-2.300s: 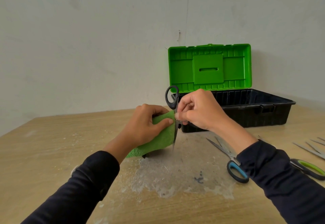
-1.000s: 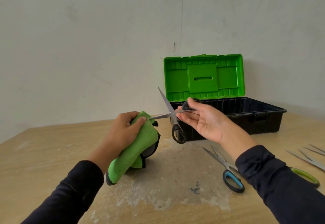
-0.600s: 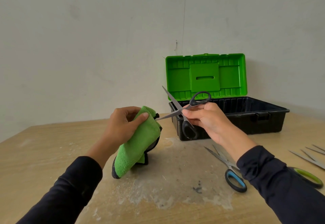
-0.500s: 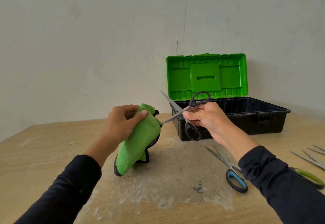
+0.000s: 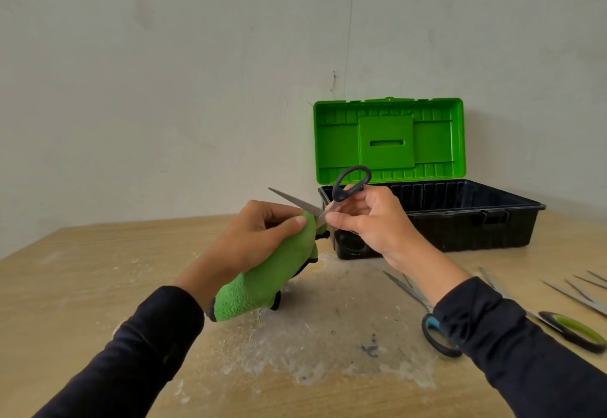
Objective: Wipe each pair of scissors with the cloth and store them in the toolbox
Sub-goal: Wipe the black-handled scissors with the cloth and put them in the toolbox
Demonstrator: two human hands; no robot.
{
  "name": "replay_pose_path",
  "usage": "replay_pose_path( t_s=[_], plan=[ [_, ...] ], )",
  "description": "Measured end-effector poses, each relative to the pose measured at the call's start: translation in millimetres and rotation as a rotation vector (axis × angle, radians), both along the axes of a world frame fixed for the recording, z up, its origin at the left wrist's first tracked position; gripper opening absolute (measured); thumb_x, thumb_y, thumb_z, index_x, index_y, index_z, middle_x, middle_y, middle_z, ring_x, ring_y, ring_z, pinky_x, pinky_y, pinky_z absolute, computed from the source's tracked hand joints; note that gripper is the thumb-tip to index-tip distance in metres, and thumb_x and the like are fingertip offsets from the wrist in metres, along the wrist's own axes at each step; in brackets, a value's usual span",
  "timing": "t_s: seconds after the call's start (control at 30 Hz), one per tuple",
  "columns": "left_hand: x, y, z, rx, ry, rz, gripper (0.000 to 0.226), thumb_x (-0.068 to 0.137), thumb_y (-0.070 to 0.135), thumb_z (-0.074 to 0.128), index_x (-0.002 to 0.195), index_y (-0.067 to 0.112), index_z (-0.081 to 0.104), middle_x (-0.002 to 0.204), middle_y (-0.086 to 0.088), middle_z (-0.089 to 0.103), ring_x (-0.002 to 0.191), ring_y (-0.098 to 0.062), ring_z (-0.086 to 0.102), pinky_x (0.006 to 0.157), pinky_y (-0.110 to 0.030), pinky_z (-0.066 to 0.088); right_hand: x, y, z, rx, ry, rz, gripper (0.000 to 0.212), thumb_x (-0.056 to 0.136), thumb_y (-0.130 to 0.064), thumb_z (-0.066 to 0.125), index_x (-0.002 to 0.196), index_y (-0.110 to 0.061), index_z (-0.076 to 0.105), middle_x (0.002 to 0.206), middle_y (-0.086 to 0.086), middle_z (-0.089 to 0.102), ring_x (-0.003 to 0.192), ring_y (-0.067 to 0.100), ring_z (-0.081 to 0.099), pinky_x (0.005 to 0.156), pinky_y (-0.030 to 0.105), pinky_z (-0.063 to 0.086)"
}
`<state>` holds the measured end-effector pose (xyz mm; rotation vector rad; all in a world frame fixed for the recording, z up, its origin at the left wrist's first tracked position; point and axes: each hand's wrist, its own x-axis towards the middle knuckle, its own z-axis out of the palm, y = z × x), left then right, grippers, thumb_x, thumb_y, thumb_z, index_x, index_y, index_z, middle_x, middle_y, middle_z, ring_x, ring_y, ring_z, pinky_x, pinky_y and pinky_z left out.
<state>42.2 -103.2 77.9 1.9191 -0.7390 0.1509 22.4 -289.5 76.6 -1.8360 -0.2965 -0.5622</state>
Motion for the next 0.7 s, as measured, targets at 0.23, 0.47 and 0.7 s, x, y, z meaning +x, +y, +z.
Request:
replay_pose_path(
  t_s=[0.23, 0.47, 0.7],
  plan=[
    [0, 1, -1, -0.133, 0.2, -0.07, 0.024, 0.072, 0.015, 0.071, 0.095, 0.007, 0.073, 0.088, -0.013, 0.074, 0.075, -0.022, 0.069, 0.067, -0.028, 0.058, 0, 5, -2, 0.039, -0.014, 0.031, 0.013, 0.072, 0.0, 0.074, 0.072, -0.009, 0.065, 0.072, 0.003, 0.067, 0.07, 0.019, 0.062, 0.078, 0.037, 0.052],
    [7, -7, -10, -0.235, 0.269, 0.054, 0.026, 0.057, 0.011, 0.081, 0.077, 0.005, 0.066, 0.078, -0.015, 0.067, 0.067, -0.022, 0.061, 0.06, -0.027, 0.052, -1, 17, -10, 0.062, 0.002, 0.031, 0.018, 0.072, 0.0, 0.074, 0.067, -0.012, 0.062, 0.076, 0.012, 0.066, 0.074, 0.023, 0.06, 0.079, 0.044, 0.052],
    [8, -5, -7, -0.152, 0.158, 0.018, 0.033, 0.069, 0.012, 0.076, 0.096, -0.003, 0.065, 0.099, -0.029, 0.066, 0.079, -0.026, 0.062, 0.075, -0.037, 0.052, -4, 16, -4, 0.103, 0.034, 0.017, 0.022, 0.074, 0.0, 0.073, 0.064, -0.014, 0.06, 0.07, 0.005, 0.063, 0.07, 0.018, 0.059, 0.071, 0.035, 0.053]
  ],
)
